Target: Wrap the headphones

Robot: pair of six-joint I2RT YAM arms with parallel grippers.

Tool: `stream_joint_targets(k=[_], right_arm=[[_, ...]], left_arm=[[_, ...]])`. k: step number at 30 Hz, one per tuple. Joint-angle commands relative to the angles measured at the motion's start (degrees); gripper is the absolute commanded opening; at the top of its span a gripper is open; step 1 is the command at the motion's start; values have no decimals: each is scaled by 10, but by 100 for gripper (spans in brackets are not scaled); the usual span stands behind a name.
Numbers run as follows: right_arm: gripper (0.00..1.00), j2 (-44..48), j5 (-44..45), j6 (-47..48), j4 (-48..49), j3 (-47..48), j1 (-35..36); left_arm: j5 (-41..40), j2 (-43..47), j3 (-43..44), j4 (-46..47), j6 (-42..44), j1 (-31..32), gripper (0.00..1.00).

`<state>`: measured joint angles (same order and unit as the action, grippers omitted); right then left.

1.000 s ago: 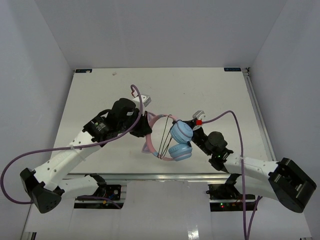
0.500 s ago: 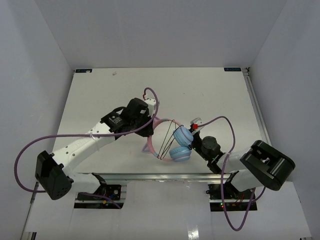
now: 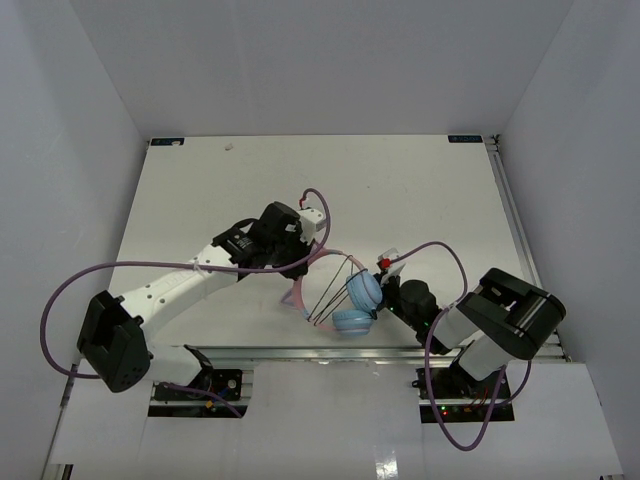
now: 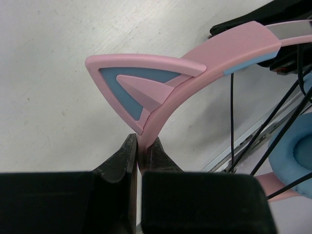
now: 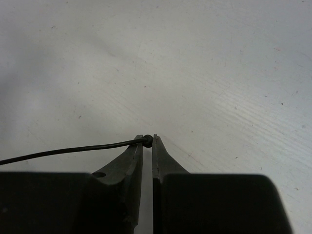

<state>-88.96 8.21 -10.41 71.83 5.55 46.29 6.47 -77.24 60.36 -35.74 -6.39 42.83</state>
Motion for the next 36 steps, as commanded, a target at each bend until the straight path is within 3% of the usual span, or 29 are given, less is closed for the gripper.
stream_joint_targets(k=[1,10,23,36], right_arm=[[8,1,-8,-10,351,-1,-16],[8,0,-27,-15,319,17,-20],[8,-29,-7,-32,319,17,-21],[37,-58,74,-23,320,6,-22]], left_arm=[[80,32,-11,38,90,-3,0],[78,-67,12,6,126,-10,0],[45,-106,35,-25,105,-23,0],[34,-137,46,-34,107,-23,0]])
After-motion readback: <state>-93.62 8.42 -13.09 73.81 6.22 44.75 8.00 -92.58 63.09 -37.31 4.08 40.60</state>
